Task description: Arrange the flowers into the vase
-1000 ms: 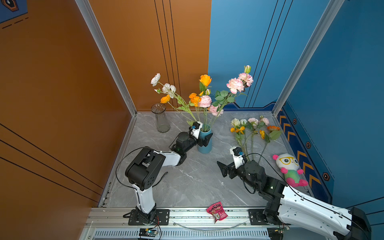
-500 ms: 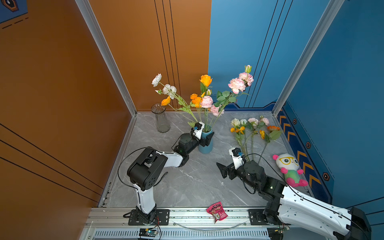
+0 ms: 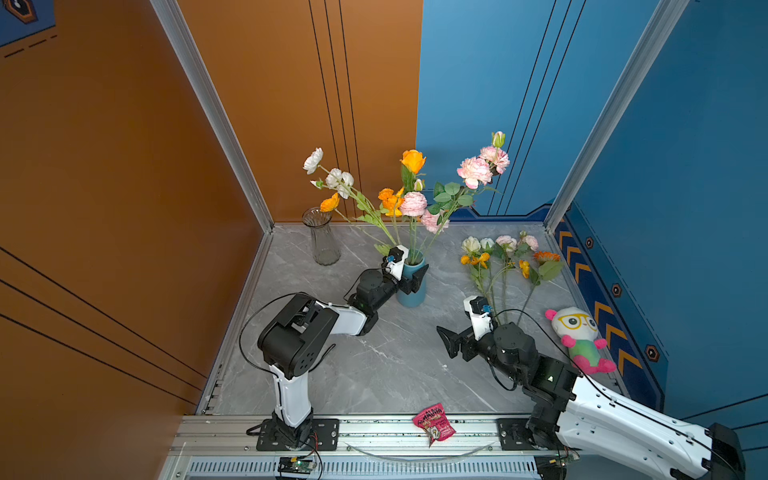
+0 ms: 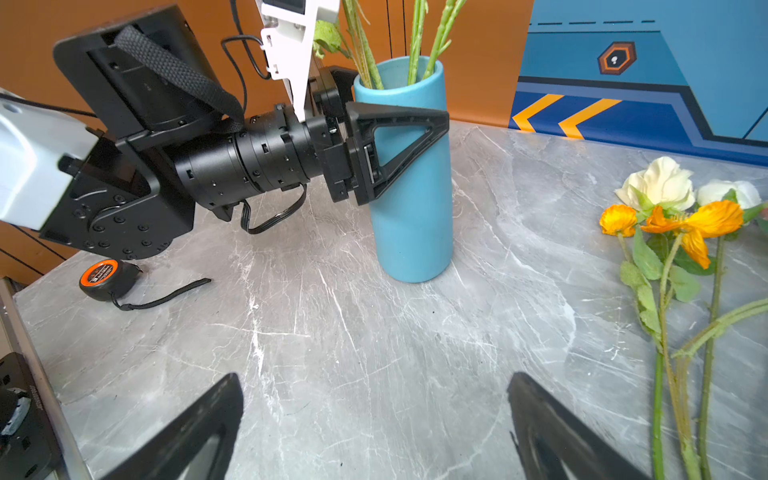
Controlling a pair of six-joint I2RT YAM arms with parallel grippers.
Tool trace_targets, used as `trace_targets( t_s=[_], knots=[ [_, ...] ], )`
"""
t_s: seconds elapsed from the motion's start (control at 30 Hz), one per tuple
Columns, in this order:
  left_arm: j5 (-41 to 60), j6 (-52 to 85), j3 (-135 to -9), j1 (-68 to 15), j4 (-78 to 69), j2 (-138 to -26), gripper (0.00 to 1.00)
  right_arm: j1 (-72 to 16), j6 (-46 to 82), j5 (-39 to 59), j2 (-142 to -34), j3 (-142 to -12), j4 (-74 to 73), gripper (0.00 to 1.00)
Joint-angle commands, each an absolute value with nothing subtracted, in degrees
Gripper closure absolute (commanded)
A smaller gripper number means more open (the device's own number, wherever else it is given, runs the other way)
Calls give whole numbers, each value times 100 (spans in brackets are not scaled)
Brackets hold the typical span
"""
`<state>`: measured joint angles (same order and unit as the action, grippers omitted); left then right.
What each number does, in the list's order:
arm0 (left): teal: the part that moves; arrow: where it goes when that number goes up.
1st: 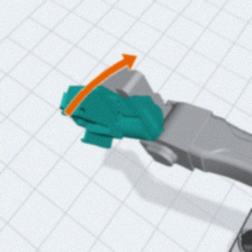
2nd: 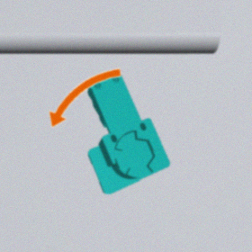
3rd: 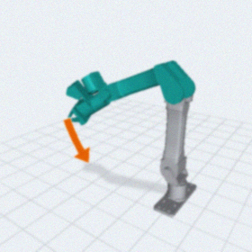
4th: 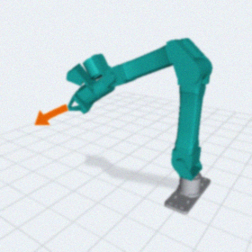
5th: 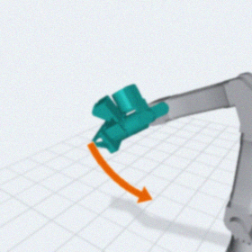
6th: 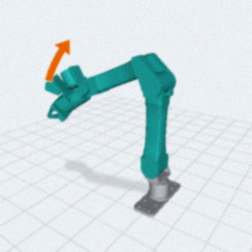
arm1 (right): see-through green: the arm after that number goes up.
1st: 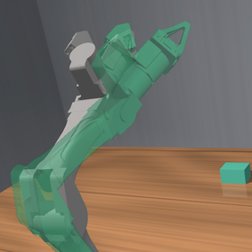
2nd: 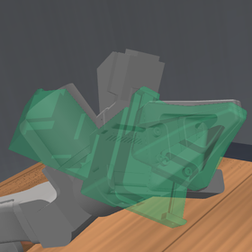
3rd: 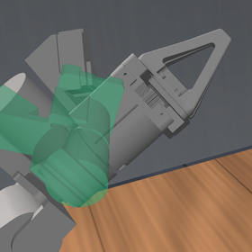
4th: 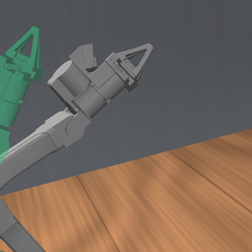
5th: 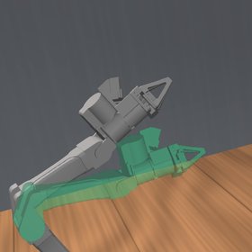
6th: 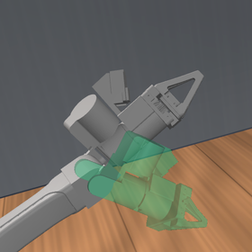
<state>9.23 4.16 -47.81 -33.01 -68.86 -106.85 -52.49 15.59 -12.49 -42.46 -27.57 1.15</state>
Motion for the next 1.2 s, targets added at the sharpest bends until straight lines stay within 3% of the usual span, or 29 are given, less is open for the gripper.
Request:
trace_targets(
  t_s=[0.0, 0.57, 1.17],
  knots=[
    [1068, 366, -4791, -3283, -7699, -10568, 65, -5255, 1772, -1494, -4148, -2829, 403, 0],
    [1126, 283, -5133, -3287, -7313, -9847, 71, -5248, 1741, -1536, -4343, -3160, 387, 0],
    [1001, -29, -5841, -3372, -7155, -9827, 75, -4243, 1610, -528, -4585, -3480, 247, 0]
  ],
)
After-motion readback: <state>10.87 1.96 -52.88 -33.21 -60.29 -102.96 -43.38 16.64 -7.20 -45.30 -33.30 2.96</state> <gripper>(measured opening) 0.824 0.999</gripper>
